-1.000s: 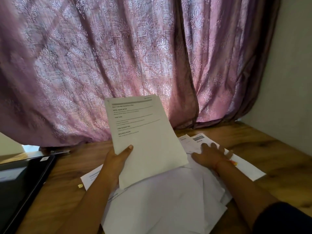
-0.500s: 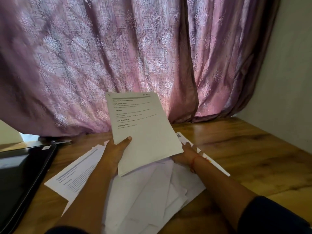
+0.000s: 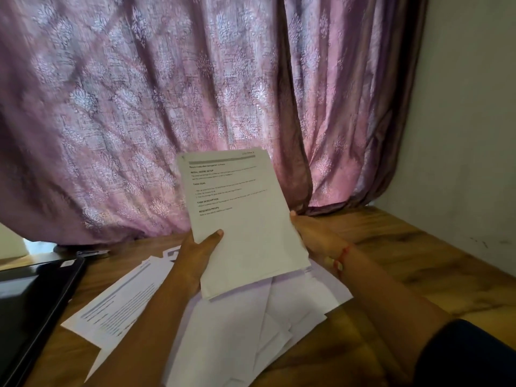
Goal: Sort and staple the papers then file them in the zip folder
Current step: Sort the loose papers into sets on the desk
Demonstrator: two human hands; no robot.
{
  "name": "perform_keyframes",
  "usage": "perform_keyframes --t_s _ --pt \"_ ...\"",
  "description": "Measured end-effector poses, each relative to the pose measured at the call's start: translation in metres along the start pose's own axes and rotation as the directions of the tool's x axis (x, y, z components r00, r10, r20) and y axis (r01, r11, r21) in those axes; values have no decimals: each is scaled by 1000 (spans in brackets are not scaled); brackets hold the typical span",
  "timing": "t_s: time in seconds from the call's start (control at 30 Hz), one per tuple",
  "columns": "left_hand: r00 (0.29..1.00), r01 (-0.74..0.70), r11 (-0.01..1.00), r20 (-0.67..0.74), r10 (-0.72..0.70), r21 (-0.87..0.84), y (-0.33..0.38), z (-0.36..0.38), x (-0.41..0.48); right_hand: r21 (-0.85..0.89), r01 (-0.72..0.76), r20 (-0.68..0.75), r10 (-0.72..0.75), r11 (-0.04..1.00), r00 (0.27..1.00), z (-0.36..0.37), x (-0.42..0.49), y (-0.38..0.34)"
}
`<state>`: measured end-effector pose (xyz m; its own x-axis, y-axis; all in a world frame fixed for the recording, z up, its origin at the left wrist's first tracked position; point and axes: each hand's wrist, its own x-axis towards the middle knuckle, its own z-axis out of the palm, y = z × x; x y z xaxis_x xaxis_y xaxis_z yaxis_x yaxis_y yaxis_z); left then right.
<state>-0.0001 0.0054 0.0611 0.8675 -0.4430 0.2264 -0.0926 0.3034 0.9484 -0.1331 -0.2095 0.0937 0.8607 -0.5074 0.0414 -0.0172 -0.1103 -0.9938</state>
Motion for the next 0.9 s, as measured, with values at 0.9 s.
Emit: perform_keyframes --t_s 0.9 --pt "986 11 981 160 -42 194 -8 72 -15 -169 306 -113 -327 937 938 -72 -20 34"
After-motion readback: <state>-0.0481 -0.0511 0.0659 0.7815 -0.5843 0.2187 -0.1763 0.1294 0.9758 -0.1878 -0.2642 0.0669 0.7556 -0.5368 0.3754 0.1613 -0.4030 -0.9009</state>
